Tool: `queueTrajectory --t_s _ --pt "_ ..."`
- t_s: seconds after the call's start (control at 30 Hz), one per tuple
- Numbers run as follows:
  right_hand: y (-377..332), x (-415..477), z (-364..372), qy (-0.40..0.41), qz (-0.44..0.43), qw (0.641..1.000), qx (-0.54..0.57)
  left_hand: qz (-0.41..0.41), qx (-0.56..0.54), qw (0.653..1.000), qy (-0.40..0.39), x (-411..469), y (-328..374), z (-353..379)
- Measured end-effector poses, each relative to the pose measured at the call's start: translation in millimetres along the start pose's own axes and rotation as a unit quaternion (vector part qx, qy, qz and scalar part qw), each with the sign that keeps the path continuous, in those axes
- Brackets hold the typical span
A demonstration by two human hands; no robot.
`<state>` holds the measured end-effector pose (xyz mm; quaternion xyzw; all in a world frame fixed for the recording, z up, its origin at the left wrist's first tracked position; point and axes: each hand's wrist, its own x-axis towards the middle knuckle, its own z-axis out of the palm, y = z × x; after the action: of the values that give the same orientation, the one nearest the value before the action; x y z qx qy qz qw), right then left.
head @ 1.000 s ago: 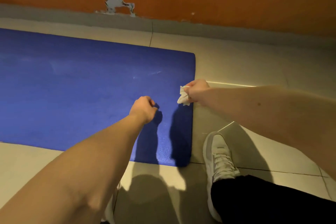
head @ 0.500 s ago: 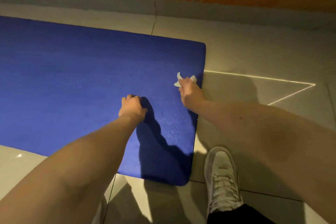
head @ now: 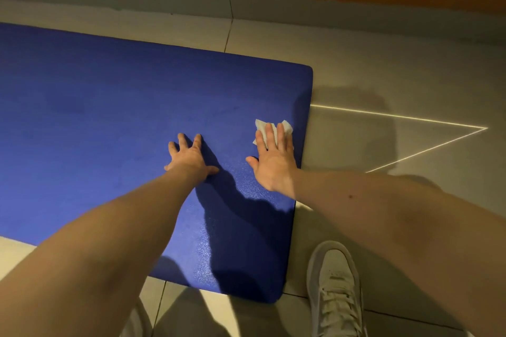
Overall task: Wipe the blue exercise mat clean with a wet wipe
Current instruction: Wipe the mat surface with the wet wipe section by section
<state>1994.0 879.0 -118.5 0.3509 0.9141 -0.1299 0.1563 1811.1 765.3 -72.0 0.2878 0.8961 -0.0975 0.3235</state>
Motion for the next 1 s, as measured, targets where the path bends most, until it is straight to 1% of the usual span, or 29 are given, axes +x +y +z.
queueTrajectory --t_s 0.03,0.1,0.17,0.2,0.27,0.3,0.33,0.37,0.43,0.47,0.53,0.57,0.6,0.67,0.7,0.73,0.77,0.8,0.87,0.93,1.0 --pt "-5 5 1 0.001 -0.018 0.999 0.031 -0.001 0.005 1.0 0.002 -1 0 -1" --pt "-18 14 -4 -0.001 -0.094 0.992 0.081 0.001 0.014 1.0 0.005 -3 1 -2" --pt "-33 19 -6 0.002 -0.184 0.981 0.056 0.004 0.024 1.0 0.002 -4 0 -4" --pt "-36 21 -8 -0.005 -0.206 0.978 0.035 0.006 0.03 1.0 -0.002 -4 0 -6" --pt "-27 28 -16 0.005 -0.222 0.975 0.012 0.008 0.044 0.999 -0.008 -4 -1 -8" --pt "-18 33 -20 0.042 -0.225 0.974 0.008 0.008 0.05 0.999 -0.009 -4 -1 -10" --pt "-5 39 -23 0.068 -0.216 0.974 0.001 0.007 0.054 0.998 -0.011 -5 -1 -10" --pt "10 45 -26 0.089 -0.187 0.978 0.018 0.008 0.056 0.998 -0.013 -6 -1 -11" --pt "42 54 -31 0.107 -0.076 0.989 0.072 0.008 0.06 0.998 -0.014 -6 0 -11" --pt "53 57 -31 0.104 -0.009 0.992 0.07 0.007 0.063 0.998 -0.013 -7 1 -11" --pt "59 61 -32 0.093 0.101 0.99 0.027 0.004 0.072 0.997 -0.006 -6 1 -10" --pt "52 62 -32 0.092 0.134 0.986 0.024 0.005 0.078 0.997 -0.003 -6 1 -10" --pt "41 61 -32 0.097 0.146 0.984 0.04 0.007 0.083 0.996 -0.002 -6 1 -10" --pt "9 55 -28 0.128 0.108 0.98 0.104 0.008 0.09 0.996 0.002 -6 0 -10" --pt "-10 49 -27 0.127 0.074 0.979 0.142 0.008 0.09 0.996 0.003 -5 0 -10" --pt "-27 41 -24 0.116 0.029 0.981 0.156 0.008 0.089 0.996 0.004 -5 0 -10" --pt "-42 34 -19 0.106 -0.026 0.983 0.151 0.007 0.088 0.996 0.004 -5 0 -11" --pt "-51 26 -13 0.085 -0.076 0.987 0.112 0.007 0.087 0.996 0.004 -5 0 -11" --pt "-44 26 -11 0.065 -0.14 0.987 0.036 0.006 0.084 0.996 0.002 -5 0 -10" --pt "-21 36 -24 0.097 -0.151 0.983 0.048 0.007 0.081 0.997 0.002 -4 0 -10" --pt "15 53 -33 0.112 -0.121 0.982 0.095 0.006 0.079 0.997 0.003 -4 0 -10"
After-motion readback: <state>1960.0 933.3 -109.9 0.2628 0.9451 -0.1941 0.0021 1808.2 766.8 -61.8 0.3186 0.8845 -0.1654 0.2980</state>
